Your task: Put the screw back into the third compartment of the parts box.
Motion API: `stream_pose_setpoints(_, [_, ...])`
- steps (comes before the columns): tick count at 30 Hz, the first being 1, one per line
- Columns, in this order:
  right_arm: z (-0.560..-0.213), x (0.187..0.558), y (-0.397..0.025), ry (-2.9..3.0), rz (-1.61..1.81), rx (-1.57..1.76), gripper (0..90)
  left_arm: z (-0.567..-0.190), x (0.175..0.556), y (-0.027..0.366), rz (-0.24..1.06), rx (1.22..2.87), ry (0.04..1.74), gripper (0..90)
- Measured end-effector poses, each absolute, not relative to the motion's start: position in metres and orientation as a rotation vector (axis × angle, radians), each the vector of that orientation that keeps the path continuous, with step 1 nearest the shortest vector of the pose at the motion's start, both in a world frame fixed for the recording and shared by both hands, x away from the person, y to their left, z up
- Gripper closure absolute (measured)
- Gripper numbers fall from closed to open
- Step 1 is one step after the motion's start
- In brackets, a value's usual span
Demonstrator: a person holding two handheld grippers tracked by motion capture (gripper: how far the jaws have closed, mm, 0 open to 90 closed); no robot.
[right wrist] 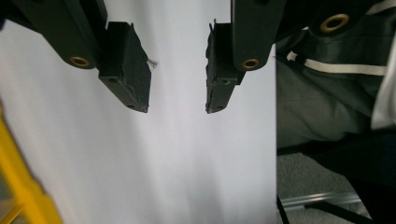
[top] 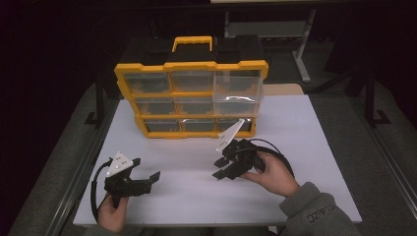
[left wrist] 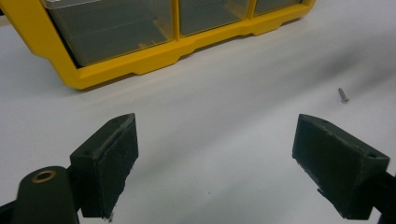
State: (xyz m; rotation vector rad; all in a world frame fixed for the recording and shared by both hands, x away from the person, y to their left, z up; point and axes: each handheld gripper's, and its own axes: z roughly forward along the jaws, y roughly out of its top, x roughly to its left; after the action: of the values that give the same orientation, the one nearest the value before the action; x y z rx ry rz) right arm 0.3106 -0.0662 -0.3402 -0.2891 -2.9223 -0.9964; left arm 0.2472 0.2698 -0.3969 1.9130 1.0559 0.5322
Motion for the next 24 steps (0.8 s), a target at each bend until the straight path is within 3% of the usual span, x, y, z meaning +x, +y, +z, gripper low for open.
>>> stream_pose_setpoints(24, [-0.423,0.341,-0.056,-2.961,-0.814,-0.305,65.2,-0.397,0.247,0.272,0.523,1.899,1.070,13.7])
